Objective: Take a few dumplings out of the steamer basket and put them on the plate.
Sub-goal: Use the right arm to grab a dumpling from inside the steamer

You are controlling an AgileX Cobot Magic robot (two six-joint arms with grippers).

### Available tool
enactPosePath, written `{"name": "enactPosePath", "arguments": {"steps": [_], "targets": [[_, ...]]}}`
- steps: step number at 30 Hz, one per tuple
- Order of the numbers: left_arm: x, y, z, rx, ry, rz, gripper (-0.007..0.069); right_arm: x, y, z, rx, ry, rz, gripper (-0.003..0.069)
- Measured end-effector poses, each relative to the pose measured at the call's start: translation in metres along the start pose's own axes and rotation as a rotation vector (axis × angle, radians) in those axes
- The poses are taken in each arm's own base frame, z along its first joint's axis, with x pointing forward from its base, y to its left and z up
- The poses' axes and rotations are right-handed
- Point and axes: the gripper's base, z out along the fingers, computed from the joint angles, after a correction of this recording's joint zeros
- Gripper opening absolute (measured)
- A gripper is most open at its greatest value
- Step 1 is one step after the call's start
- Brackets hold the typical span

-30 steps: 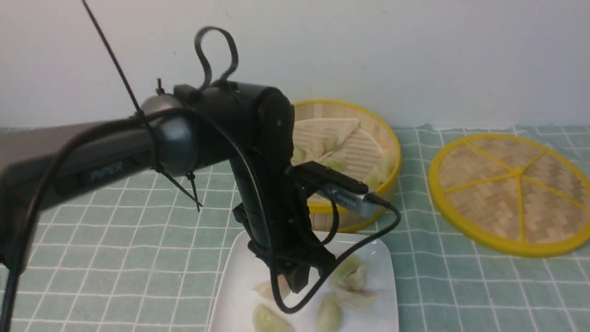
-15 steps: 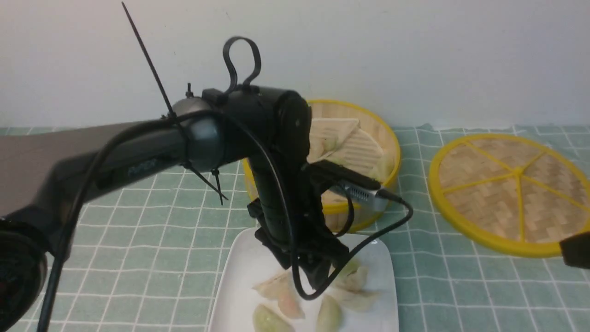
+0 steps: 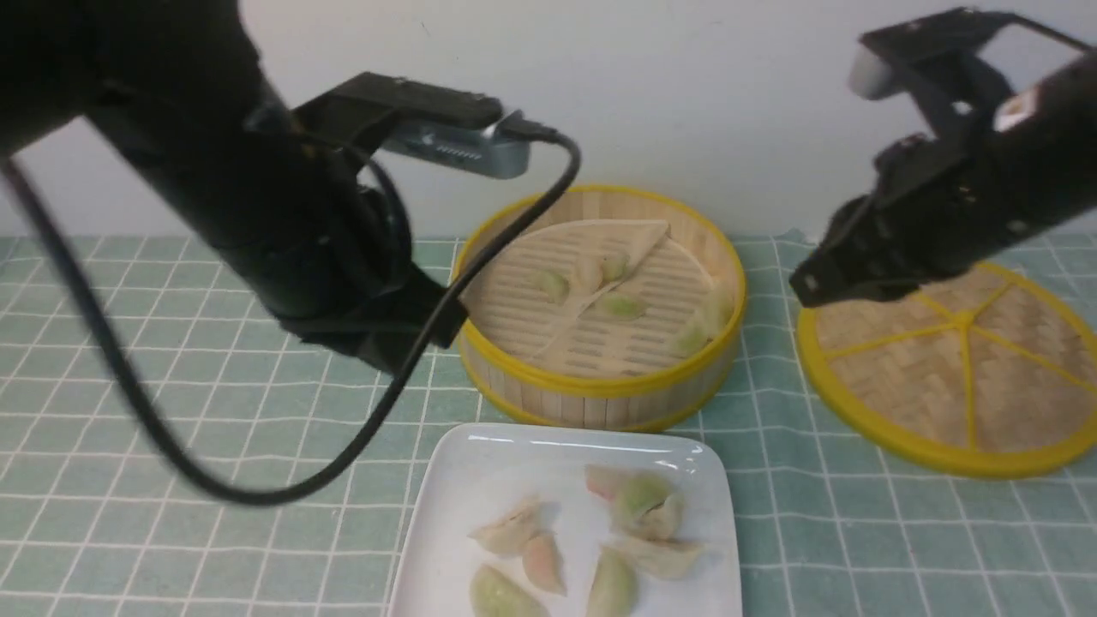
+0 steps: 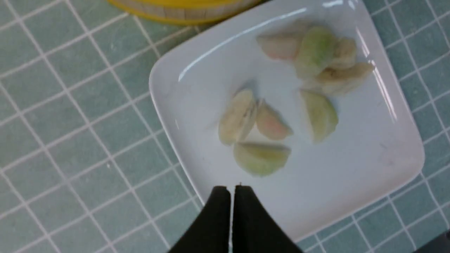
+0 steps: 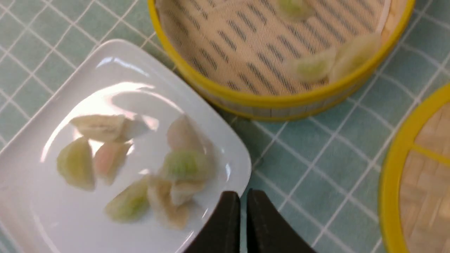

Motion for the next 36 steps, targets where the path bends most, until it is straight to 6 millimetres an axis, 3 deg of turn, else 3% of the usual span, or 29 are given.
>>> {"name": "enactPosePath", "arguments": {"steps": [3, 5, 6, 10, 11, 12, 14, 19, 25, 28, 30, 31, 32, 36], "targets": [[0.025, 0.000, -0.004, 0.004, 0.003, -0.035, -0.0006, -0.019, -0.005, 0.031, 0.011, 0.002, -0.059, 0.0090], [0.047, -0.004, -0.011, 0.025, -0.003, -0.073, -0.0006, -0.038, -0.014, 0.069, 0.020, -0.002, -0.096, 0.0171], [0.048, -0.004, -0.009, 0.027, 0.003, -0.077, -0.0006, -0.041, -0.015, 0.071, 0.023, -0.011, -0.099, 0.0186], [0.087, -0.011, -0.022, 0.062, 0.015, -0.108, -0.0006, -0.061, -0.034, 0.144, 0.010, 0.021, -0.093, 0.0341], [0.088, -0.011, -0.021, 0.062, 0.021, -0.109, -0.0006, -0.064, -0.035, 0.145, 0.012, 0.014, -0.096, 0.0352], [0.096, -0.012, -0.026, 0.064, 0.010, -0.110, -0.0006, -0.065, -0.039, 0.164, 0.005, 0.032, -0.092, 0.0382], [0.105, -0.014, -0.035, 0.063, -0.023, -0.114, -0.0006, -0.071, -0.044, 0.179, 0.003, 0.032, -0.094, 0.0414], [0.124, -0.016, -0.063, 0.034, -0.132, -0.143, -0.0006, -0.073, -0.050, 0.217, -0.008, 0.050, -0.094, 0.0438], [0.138, -0.015, -0.079, -0.018, -0.196, -0.159, -0.0006, -0.068, -0.040, 0.241, -0.008, 0.080, -0.130, 0.0438], [0.144, -0.013, -0.085, -0.046, -0.226, -0.172, -0.0006, -0.066, -0.037, 0.248, 0.015, 0.088, -0.167, 0.0395], [0.149, -0.012, -0.090, -0.063, -0.251, -0.179, -0.0006, -0.067, -0.033, 0.248, 0.021, 0.101, -0.153, 0.0254], [0.149, -0.012, -0.090, -0.064, -0.252, -0.181, -0.0006, -0.067, -0.032, 0.248, 0.021, 0.102, -0.152, 0.0242], [0.151, -0.012, -0.092, -0.074, -0.262, -0.180, -0.0006, -0.067, -0.032, 0.245, 0.027, 0.111, -0.135, 0.0182], [0.155, -0.011, -0.094, -0.087, -0.269, -0.183, -0.0006, -0.072, -0.028, 0.216, 0.026, 0.158, -0.103, 0.0169]]}}
